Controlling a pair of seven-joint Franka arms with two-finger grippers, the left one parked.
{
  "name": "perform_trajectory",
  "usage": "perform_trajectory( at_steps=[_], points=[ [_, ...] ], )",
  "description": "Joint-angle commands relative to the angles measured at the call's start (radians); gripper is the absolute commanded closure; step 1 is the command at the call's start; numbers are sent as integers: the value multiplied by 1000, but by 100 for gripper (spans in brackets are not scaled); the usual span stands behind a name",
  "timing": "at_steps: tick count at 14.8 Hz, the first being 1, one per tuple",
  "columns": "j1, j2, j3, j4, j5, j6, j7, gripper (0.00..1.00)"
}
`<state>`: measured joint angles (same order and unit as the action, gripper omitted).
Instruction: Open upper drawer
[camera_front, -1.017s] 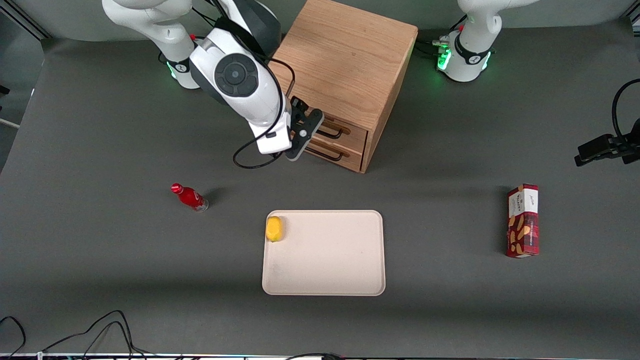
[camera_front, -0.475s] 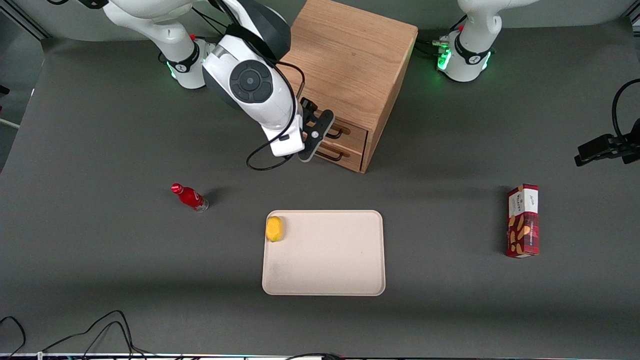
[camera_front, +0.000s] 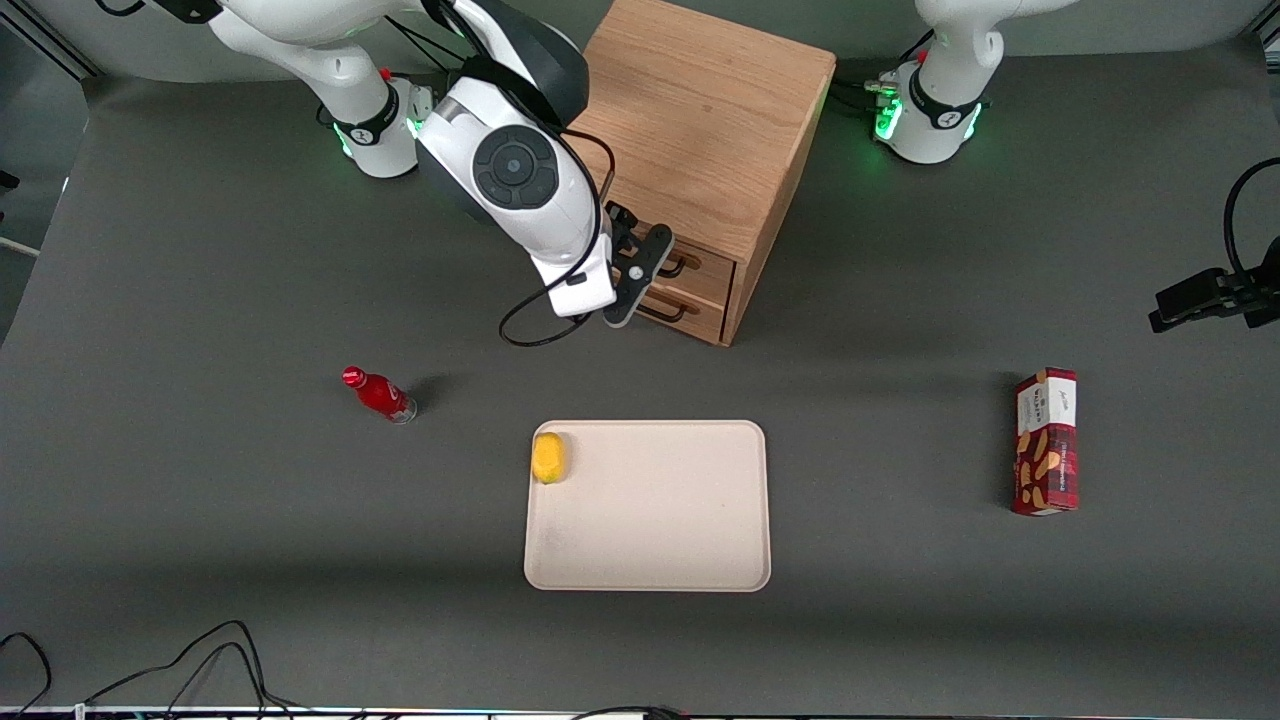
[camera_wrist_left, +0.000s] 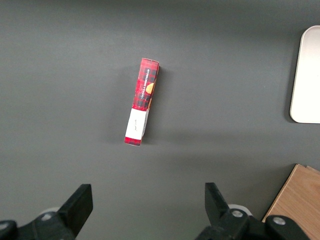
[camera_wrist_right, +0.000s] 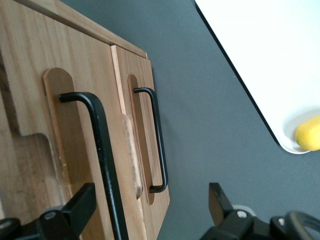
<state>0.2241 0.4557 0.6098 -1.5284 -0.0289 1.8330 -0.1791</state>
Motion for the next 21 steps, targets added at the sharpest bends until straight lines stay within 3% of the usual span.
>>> perform_trajectory(
  at_steps=[1,21],
  points=[
    [17,12,-8,4,-22,25,-6,0],
    [11,49,-12,-56,-106,109,-6,0]
  ],
)
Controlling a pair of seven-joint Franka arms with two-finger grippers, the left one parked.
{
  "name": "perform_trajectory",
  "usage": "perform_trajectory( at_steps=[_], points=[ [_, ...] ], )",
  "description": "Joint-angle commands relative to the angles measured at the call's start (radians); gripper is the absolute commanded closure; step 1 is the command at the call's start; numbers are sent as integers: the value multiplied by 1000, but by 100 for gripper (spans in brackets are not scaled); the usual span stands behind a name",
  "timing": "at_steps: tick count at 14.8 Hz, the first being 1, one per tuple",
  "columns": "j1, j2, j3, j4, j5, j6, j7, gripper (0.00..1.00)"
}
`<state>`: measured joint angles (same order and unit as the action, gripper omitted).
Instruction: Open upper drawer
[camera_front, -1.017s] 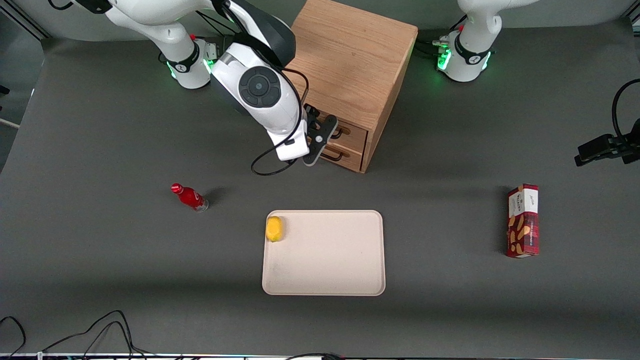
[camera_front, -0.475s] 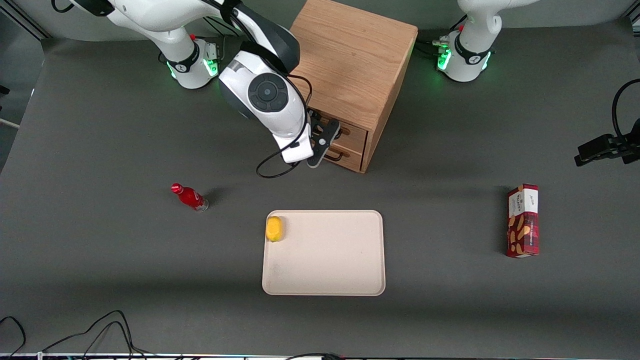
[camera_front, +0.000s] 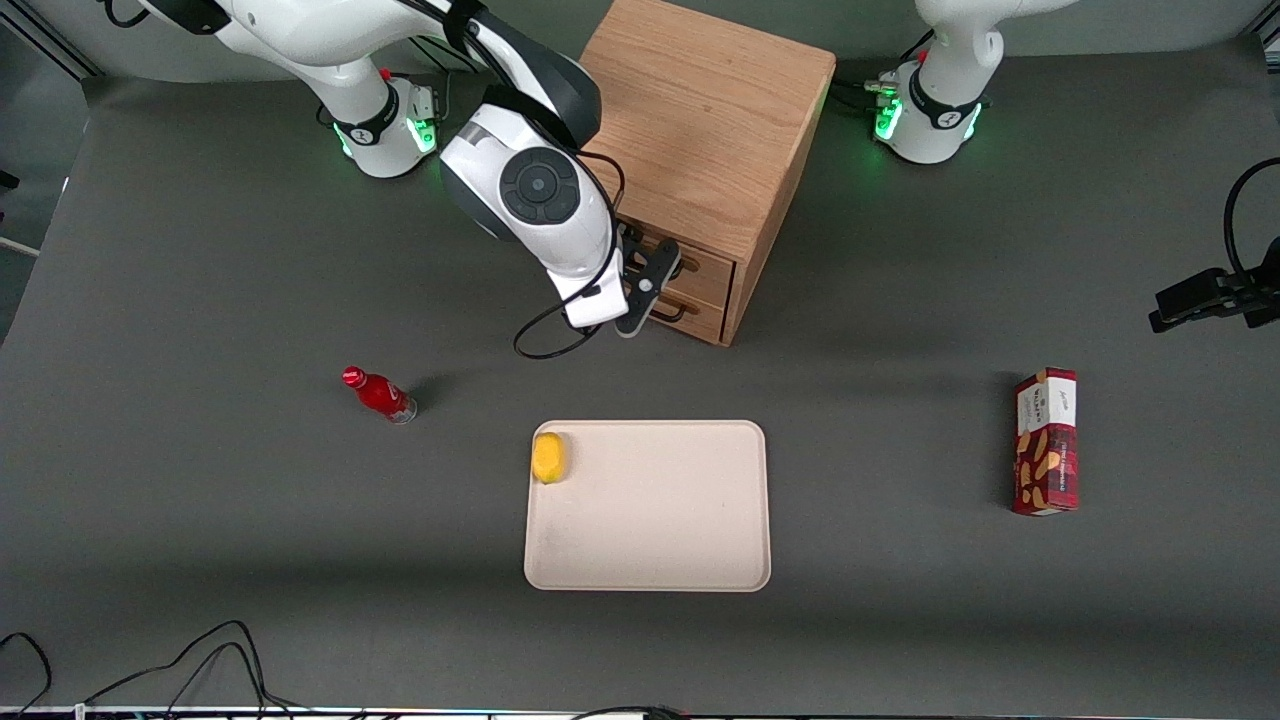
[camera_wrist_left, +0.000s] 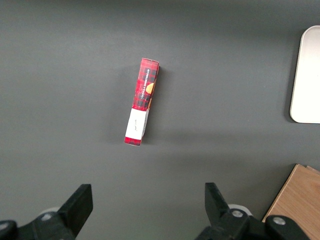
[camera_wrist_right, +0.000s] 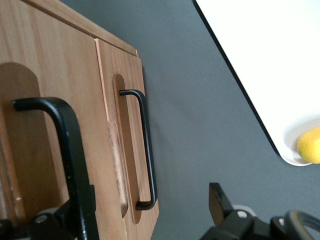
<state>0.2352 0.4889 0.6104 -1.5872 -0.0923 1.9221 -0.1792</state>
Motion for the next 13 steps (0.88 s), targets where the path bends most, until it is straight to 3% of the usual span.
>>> perform_trajectory(
  at_steps=[1,13],
  points=[
    [-5,14,-12,4,-43,20,-8,0],
    [-17,53,-32,85,-41,18,-11,0]
  ],
)
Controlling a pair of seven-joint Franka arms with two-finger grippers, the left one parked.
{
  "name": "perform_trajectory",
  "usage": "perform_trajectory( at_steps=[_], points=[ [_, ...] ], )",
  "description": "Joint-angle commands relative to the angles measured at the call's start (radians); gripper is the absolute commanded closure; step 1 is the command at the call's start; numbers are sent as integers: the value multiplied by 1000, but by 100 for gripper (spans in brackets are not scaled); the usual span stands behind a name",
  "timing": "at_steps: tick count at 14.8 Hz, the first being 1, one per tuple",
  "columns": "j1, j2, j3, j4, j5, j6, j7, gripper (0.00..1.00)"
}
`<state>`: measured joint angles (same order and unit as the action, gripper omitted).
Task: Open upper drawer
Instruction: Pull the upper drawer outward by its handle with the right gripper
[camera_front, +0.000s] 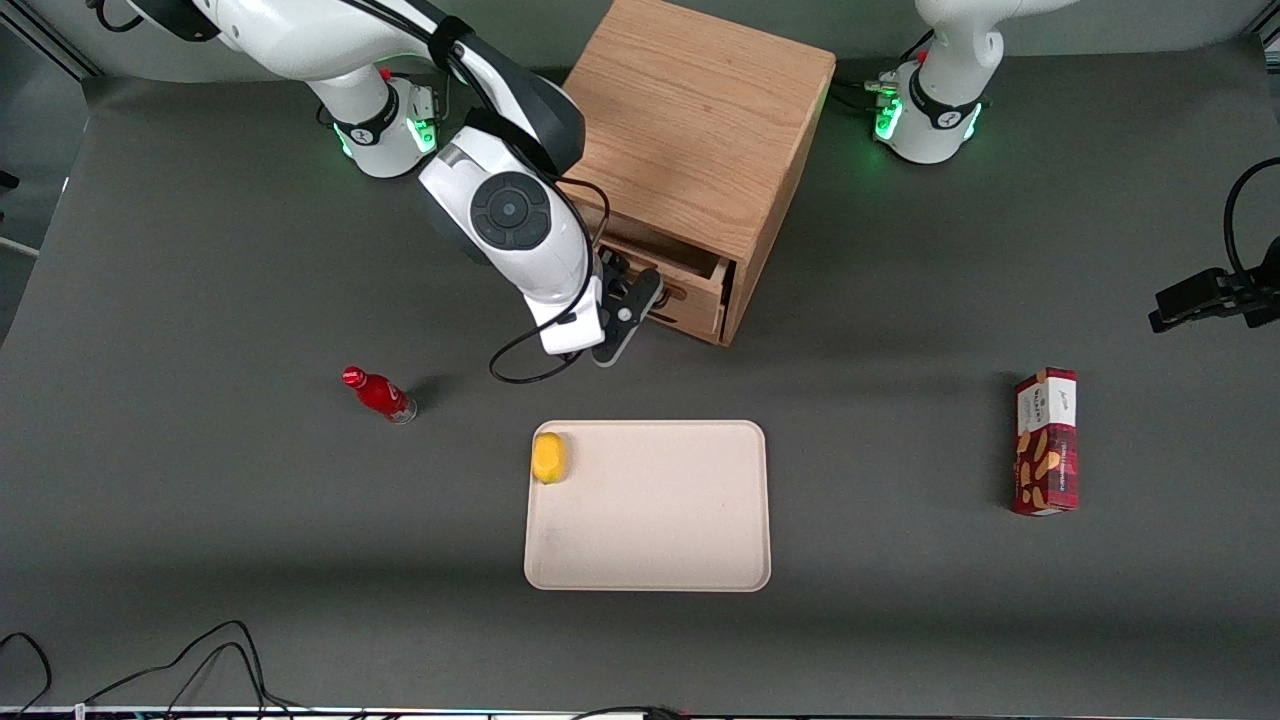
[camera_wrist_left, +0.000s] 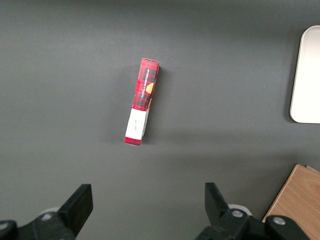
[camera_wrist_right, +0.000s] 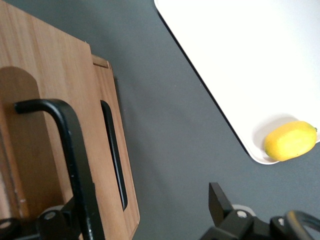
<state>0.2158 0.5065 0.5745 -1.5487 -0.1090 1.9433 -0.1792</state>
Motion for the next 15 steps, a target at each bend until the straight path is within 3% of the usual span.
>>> perform_trajectory(
  at_steps=[1,15],
  points=[
    [2,35,2,56,-24,-3,-13,0],
    [-13,64,-59,98,-26,-3,-14,0]
  ],
)
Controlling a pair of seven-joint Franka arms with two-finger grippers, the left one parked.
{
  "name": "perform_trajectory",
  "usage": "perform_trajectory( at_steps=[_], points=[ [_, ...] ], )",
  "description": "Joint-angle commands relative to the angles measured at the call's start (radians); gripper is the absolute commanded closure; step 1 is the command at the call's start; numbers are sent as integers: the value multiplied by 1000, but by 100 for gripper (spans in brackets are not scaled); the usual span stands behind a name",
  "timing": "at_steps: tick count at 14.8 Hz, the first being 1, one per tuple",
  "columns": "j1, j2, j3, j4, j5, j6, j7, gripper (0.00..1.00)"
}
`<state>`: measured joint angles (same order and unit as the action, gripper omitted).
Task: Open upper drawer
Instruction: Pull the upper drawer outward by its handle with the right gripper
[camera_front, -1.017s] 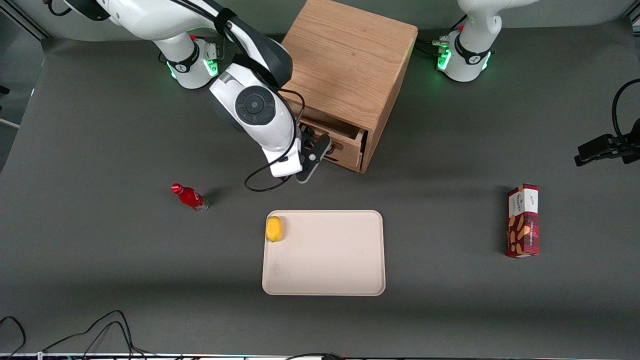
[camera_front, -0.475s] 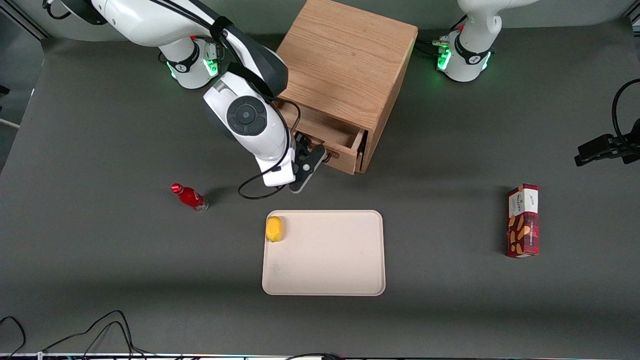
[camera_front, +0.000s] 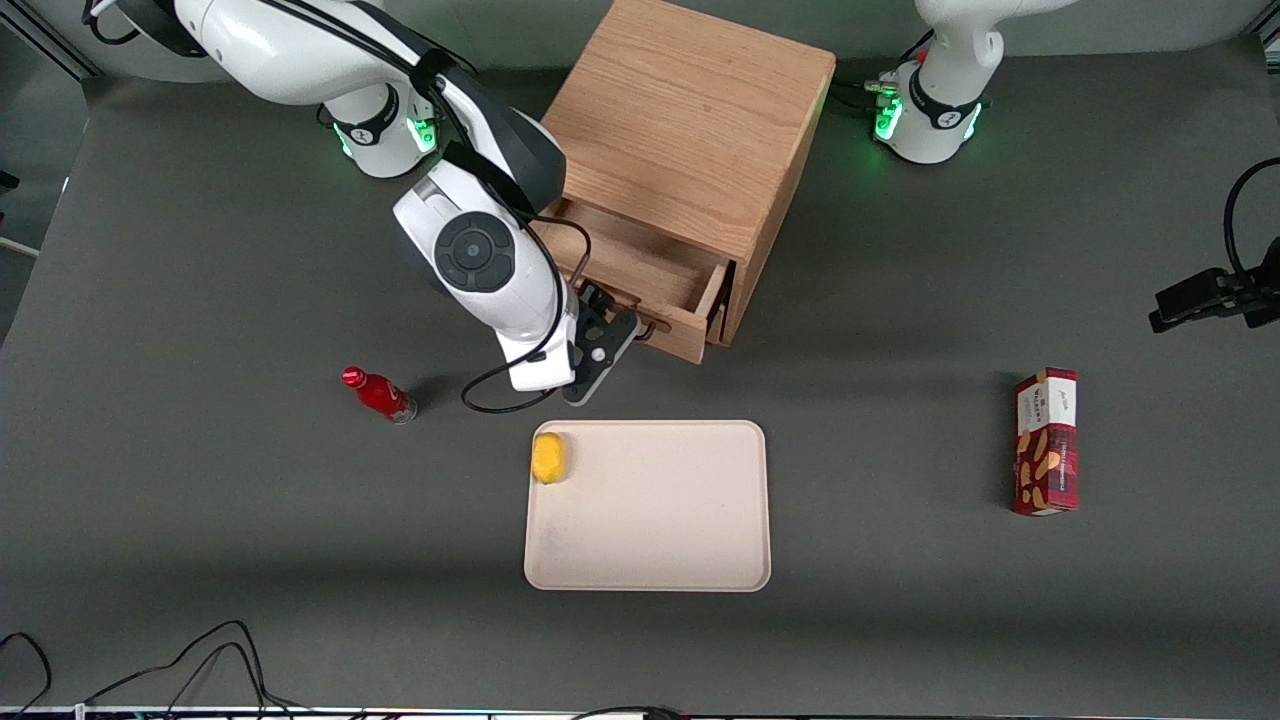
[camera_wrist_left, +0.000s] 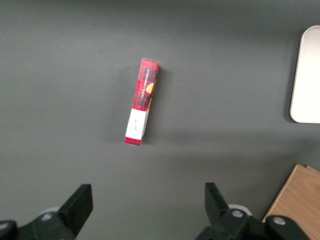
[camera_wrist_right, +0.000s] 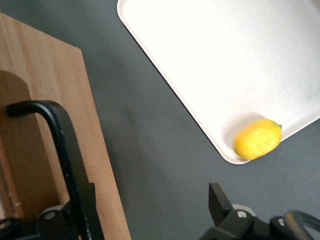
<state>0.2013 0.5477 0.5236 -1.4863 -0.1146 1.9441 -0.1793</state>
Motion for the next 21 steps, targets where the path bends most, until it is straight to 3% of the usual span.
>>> perform_trajectory(
  at_steps=[1,21],
  points=[
    [1,23,-10,37,-20,-4,-14,0],
    [-28,54,-51,87,-16,-5,-12,0]
  ],
)
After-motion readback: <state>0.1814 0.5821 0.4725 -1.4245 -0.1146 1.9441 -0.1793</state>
